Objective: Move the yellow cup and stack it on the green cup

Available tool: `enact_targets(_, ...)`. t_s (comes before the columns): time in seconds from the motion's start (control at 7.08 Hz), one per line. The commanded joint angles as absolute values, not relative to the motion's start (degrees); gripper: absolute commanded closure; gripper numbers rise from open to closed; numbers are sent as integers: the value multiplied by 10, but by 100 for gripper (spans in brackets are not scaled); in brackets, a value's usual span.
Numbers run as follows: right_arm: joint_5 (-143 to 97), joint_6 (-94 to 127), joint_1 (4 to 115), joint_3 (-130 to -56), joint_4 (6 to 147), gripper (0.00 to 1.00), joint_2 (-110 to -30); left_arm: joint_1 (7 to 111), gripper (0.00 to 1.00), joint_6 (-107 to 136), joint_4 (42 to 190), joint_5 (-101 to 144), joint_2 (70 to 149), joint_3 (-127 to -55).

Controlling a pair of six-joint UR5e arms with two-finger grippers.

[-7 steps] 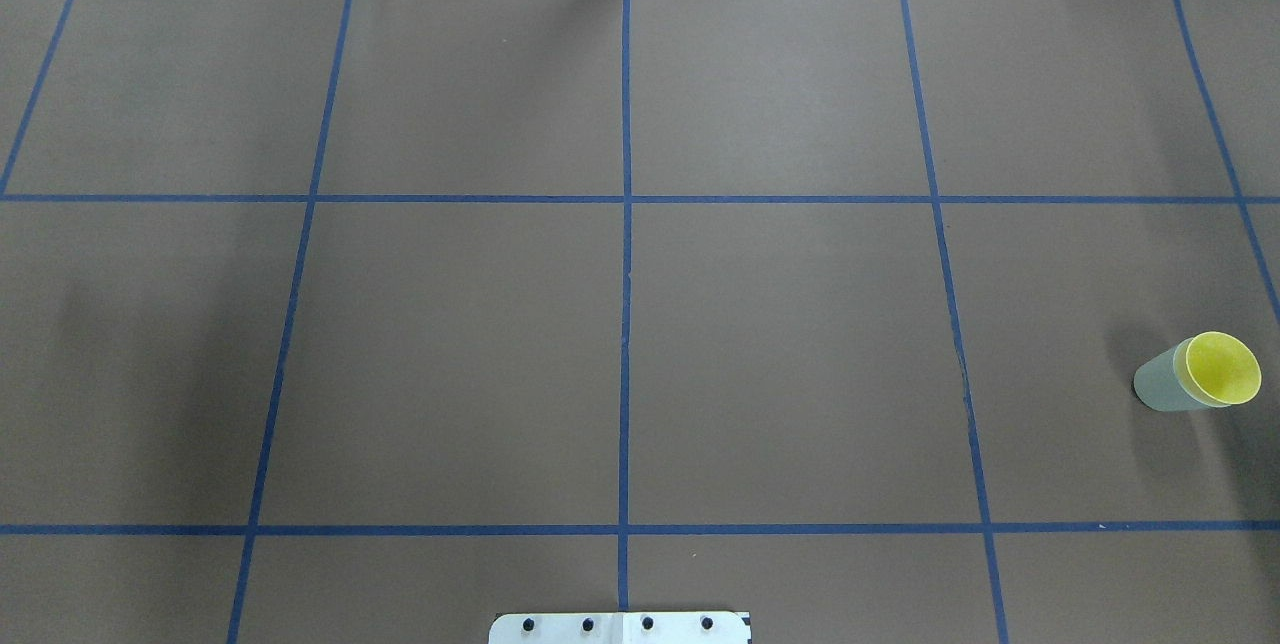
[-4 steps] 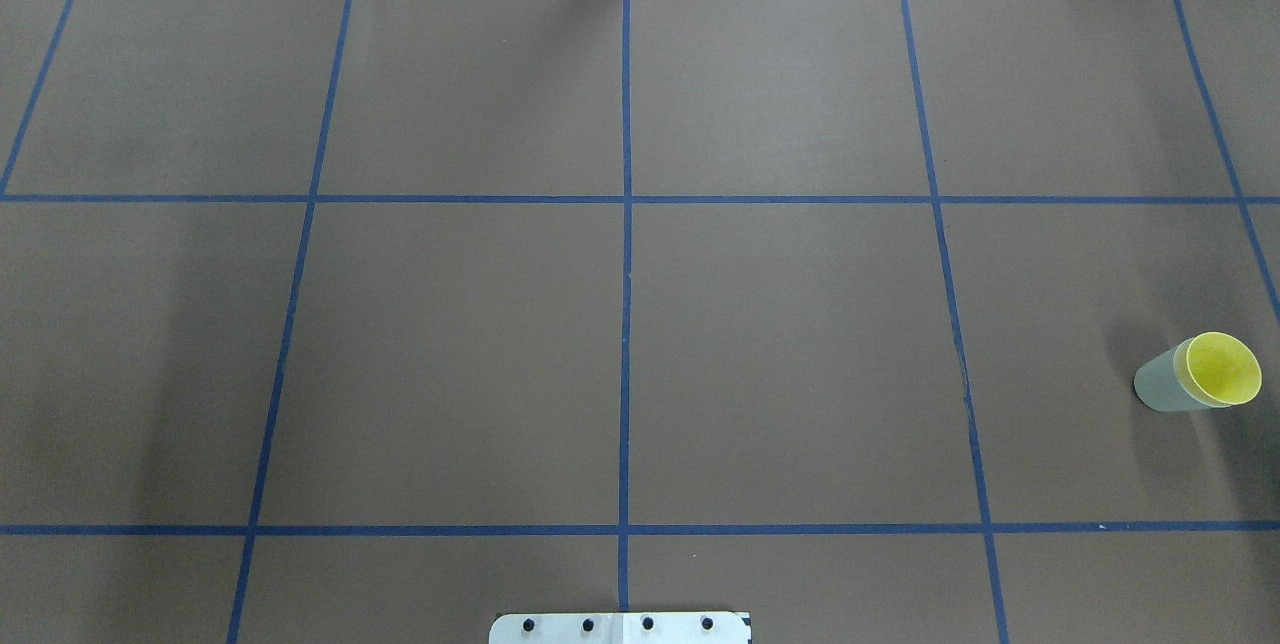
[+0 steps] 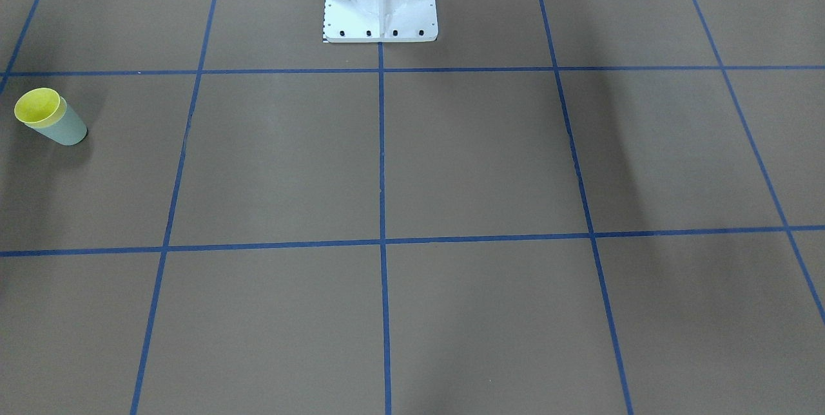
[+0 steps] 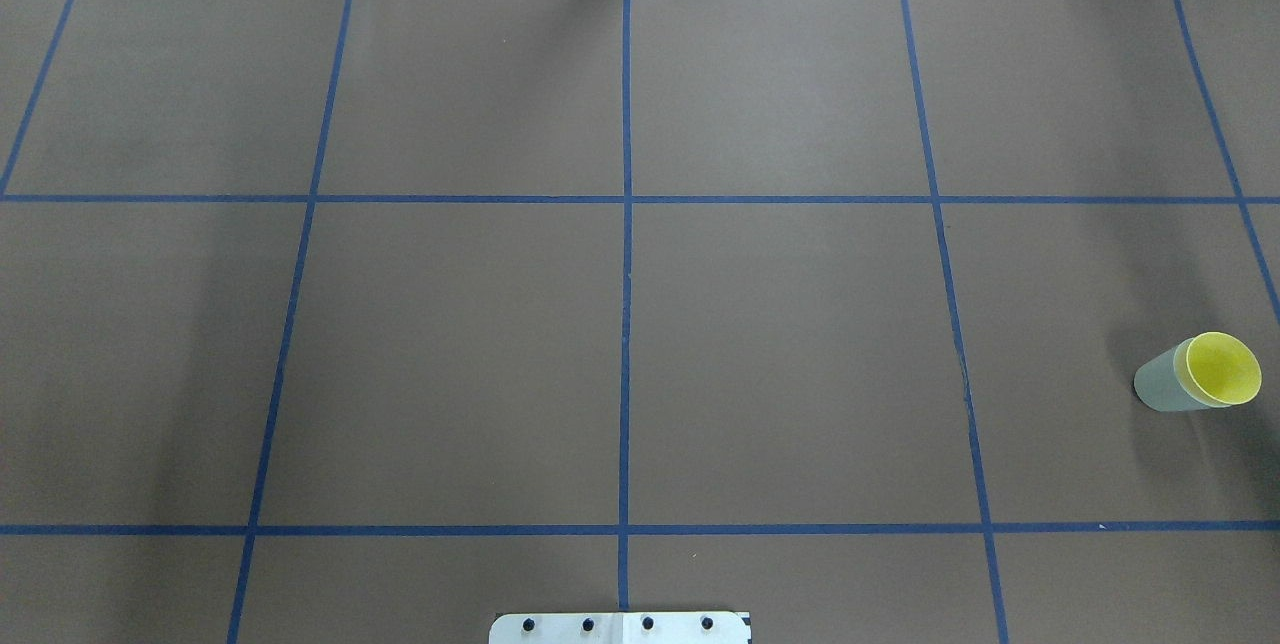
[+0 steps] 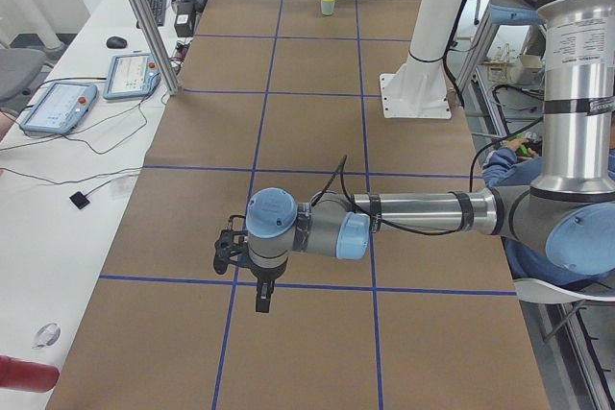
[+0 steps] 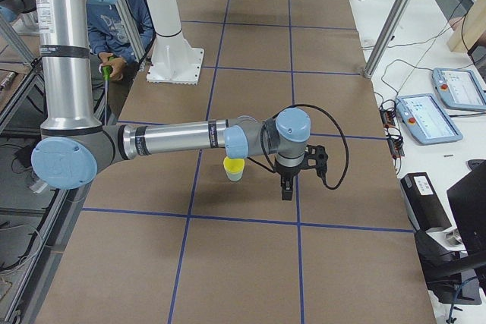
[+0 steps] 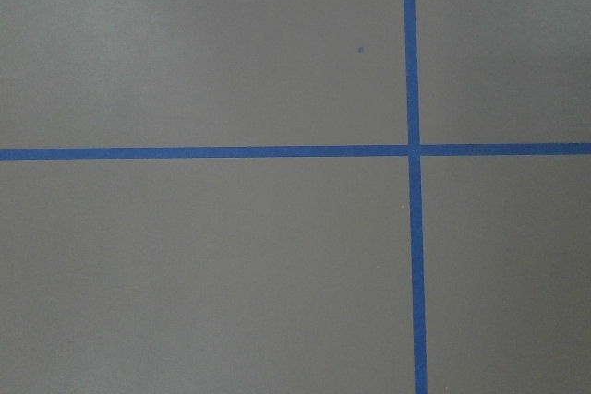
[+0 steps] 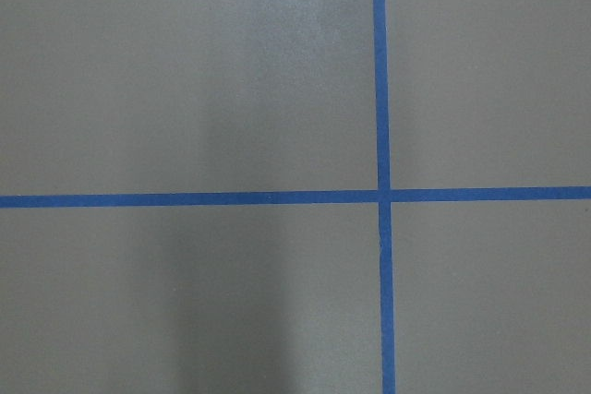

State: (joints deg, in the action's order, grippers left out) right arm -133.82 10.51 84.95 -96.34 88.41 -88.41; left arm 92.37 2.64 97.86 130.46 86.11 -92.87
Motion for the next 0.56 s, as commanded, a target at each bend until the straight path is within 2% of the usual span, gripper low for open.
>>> enact_targets(0.0, -1338, 84, 849, -959, 911, 0, -878, 916, 0, 32, 972, 1291, 887, -927)
enact_targets(0.42, -1341, 84, 848, -963, 910, 0, -872, 915, 0, 33, 970, 1339, 882, -938)
